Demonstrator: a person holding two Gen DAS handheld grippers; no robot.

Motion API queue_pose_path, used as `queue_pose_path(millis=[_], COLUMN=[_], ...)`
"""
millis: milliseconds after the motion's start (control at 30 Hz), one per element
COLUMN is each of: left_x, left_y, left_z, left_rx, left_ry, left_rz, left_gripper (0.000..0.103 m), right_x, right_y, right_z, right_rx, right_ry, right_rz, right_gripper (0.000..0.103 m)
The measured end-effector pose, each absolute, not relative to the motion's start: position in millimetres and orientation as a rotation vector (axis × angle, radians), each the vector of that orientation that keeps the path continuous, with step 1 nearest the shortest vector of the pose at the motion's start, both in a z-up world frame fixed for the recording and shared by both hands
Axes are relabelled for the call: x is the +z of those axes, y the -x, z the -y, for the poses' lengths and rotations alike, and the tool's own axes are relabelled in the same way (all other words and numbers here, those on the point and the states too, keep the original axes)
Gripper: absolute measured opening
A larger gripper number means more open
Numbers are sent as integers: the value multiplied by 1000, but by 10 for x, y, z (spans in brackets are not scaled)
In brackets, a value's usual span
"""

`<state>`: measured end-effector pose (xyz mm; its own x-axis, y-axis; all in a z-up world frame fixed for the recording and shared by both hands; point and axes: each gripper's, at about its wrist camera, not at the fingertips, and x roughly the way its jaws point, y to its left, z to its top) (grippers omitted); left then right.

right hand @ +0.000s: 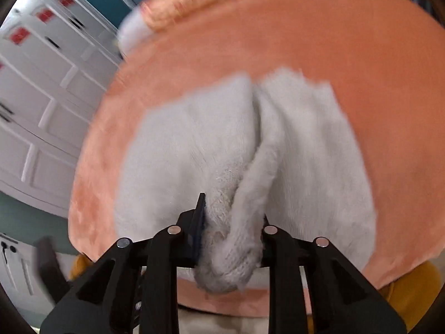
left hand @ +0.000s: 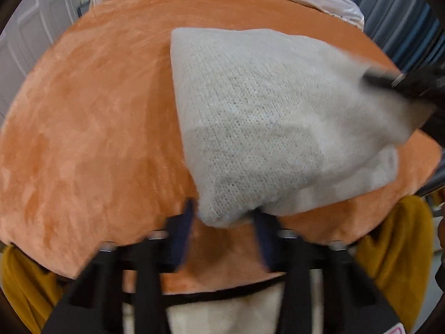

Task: Fold small clothes
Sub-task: 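Grasp the other sleeve cuff with the right tool and fold it inward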

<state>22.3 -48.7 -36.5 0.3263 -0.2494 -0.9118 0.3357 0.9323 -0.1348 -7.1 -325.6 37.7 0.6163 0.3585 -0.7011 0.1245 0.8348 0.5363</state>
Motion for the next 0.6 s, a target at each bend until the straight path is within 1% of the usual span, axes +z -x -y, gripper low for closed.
queue_pose_path(millis=[67, 133, 200, 300, 333, 367, 467, 500, 600], left_x=[-346, -340, -376, -511, -541, -556, -492, -440, -222], left_y=[-223, -206, -211, -221, -230, -230, -211, -185, -83], left_z=[448, 462, 509, 561, 563, 564, 559, 563, 558], left_rx=[-393, -399, -398, -385, -380, -375, -372, -379, -407], left_ry=[-52, -45, -67, -81, -83, -86, -81, -78, -75], left_rz=[-1188, -1188, -1197, -1231, -1238, -1240, -1234, -1226, -1185], left_gripper=[11, 9, 9, 9, 9, 9, 9, 9, 10], right_x=[660, 722, 492, -285, -435, -445, -297, -215, 1], right_y=[284, 477, 546, 497, 520, 557, 567, 564, 635], right_z=[3429, 3571, 3679, 3802, 3809, 3811, 3812, 3810, 3858], right_rx=[182, 135, 76, -14, -11, -7, -13, -26, -49], right_ry=[-657, -654, -633, -625, -645, -668, -664, -635, -569], right_rz=[-780, -742, -811, -1032, -1048, -1028, -1015, -1011, -963], right_gripper=[17, 17, 17, 17, 17, 18, 25, 31, 40])
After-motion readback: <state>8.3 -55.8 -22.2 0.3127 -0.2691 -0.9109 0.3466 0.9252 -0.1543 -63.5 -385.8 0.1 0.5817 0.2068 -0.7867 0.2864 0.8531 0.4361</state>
